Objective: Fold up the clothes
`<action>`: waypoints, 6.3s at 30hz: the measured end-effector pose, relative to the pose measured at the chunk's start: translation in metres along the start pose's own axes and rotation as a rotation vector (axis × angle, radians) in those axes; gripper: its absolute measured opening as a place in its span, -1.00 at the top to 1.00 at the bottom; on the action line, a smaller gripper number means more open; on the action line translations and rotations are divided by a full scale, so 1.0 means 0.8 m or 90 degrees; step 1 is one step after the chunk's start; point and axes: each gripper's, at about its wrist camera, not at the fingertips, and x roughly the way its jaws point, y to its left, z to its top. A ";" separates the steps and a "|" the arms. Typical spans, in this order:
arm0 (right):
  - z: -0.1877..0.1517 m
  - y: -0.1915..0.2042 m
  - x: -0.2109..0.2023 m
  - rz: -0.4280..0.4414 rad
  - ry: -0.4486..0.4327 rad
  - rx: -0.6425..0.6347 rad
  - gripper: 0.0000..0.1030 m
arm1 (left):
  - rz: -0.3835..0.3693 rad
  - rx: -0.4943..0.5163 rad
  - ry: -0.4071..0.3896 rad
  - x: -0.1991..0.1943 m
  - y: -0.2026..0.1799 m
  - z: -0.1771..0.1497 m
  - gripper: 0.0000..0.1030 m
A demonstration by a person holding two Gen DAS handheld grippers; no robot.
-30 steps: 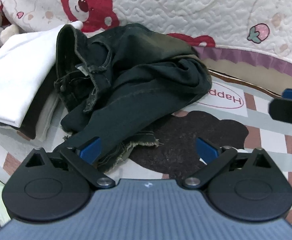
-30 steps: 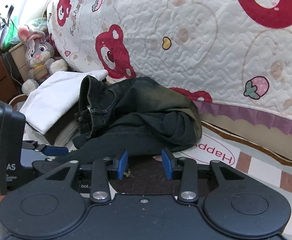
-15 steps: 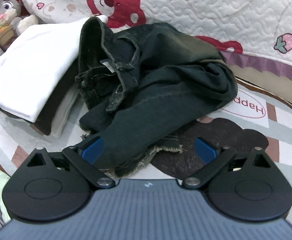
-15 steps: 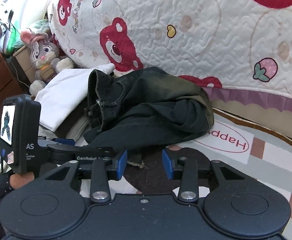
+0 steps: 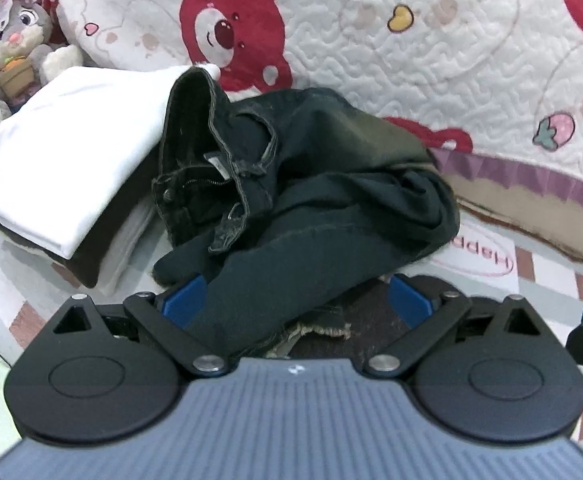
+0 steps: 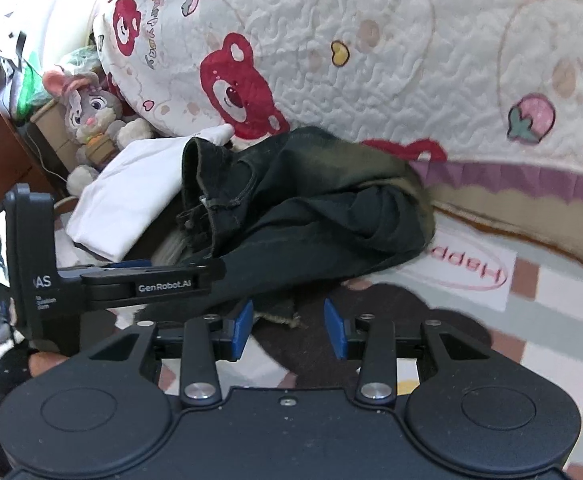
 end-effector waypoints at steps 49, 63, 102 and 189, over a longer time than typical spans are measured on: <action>0.011 -0.118 0.211 0.050 0.010 0.192 -0.35 | 0.021 -0.128 -0.051 0.062 0.108 -0.008 0.00; 0.006 -0.128 0.303 0.127 0.107 0.360 -0.37 | -0.052 -0.145 -0.027 0.107 0.130 -0.010 -0.02; 0.057 -0.088 0.231 -0.010 -0.175 0.127 0.70 | -0.327 -0.071 -0.077 0.130 0.112 0.033 0.89; -0.167 -0.060 -0.098 -0.235 0.054 -0.307 -0.28 | -0.495 0.382 0.061 -0.006 -0.147 -0.124 0.85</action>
